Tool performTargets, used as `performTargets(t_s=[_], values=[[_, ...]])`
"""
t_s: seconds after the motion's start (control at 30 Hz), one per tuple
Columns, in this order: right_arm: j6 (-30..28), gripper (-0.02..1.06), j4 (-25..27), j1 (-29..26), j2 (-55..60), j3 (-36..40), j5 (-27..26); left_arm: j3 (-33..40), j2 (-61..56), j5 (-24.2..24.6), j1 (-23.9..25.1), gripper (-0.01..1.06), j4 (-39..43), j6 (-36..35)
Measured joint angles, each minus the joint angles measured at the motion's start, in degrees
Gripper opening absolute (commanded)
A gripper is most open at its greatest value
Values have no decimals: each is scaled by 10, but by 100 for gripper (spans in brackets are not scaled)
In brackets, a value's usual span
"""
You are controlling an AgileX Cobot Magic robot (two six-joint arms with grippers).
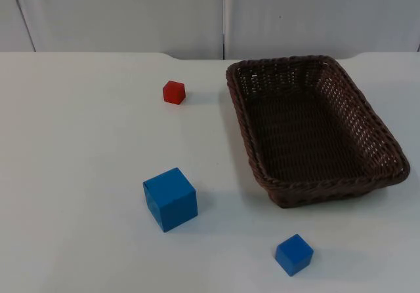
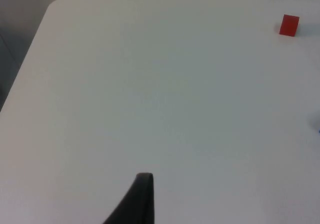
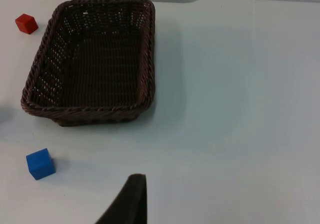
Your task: Pick up the basket with the left hand and place the largest block into the basket with the right hand.
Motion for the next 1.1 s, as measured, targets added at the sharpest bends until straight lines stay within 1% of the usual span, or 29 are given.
performTargets(t_s=[1.1], values=[[0, 105, 0, 0, 0, 0, 0, 0, 0, 0, 0, 105, 2, -8]])
